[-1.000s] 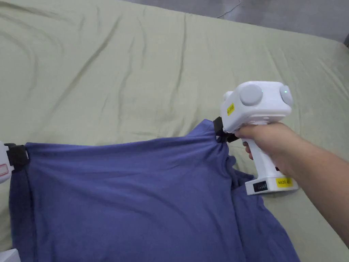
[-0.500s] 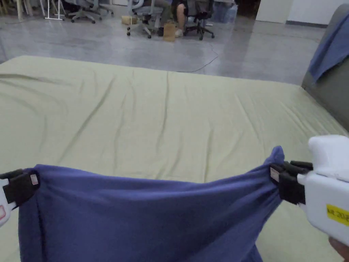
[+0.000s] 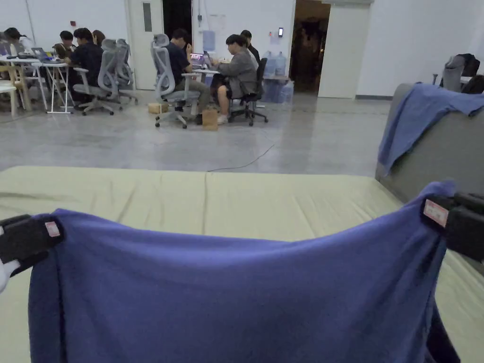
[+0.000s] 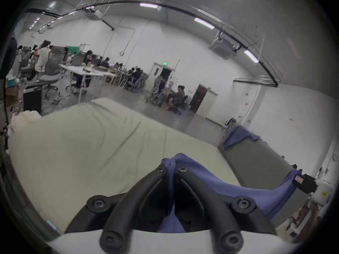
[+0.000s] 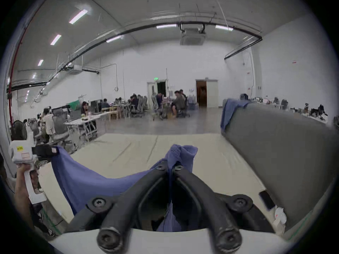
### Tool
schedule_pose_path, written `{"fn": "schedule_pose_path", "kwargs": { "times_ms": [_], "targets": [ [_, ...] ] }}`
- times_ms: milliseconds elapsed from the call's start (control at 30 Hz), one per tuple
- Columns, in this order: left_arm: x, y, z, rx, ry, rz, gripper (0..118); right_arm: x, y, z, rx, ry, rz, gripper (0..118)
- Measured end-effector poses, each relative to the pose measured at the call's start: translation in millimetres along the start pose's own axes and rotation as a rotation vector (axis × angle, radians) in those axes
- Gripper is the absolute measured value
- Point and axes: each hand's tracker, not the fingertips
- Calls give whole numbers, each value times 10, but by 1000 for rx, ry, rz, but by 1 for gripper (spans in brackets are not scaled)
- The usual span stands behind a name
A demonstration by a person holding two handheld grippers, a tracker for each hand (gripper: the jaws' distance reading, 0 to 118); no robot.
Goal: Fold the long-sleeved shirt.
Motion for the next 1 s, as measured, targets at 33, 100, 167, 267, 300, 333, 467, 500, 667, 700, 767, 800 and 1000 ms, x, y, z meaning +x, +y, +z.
{"fn": "schedule_pose_path", "kwargs": {
  "times_ms": [33,100,167,267,300,333,467,500,667,700,767,800,1000],
  "targets": [
    [96,171,-79,26,-29,-4,1,26,201,-70,16,-10,21,0],
    [281,506,-220,57,-62,-7,1,70,580,-241,28,-31,46,0],
    [442,870,-363,99,-112,3,1,120,977,-434,19,-34,60,0],
    [693,1397,-599,133,-132,-21,1,186,1586,-710,23,-58,83,0],
    [759,1574,-697,135,-144,-20,1,206,1795,-813,20,-68,82,0],
    [812,1735,-790,136,-155,-7,1,231,1998,-906,5,-95,103,0],
    [1048,2355,-1158,106,-170,48,1,286,2783,-1232,-6,-129,126,0],
    [1111,2492,-1229,114,-163,34,1,291,2950,-1308,-4,-132,129,0],
    [1418,3034,-1688,104,-32,-44,1,184,3552,-1702,91,-272,227,0],
    [1448,3105,-1768,99,-31,-42,1,185,3619,-1781,90,-243,217,0],
    [1500,3246,-1908,103,-16,-37,1,162,3728,-1919,83,-266,201,0],
    [1499,3291,-1997,66,-27,-10,1,152,3746,-1986,84,-271,199,0],
    [1481,3291,-2346,99,-34,-67,1,294,3467,-2459,72,-301,221,0]
  ]
}}
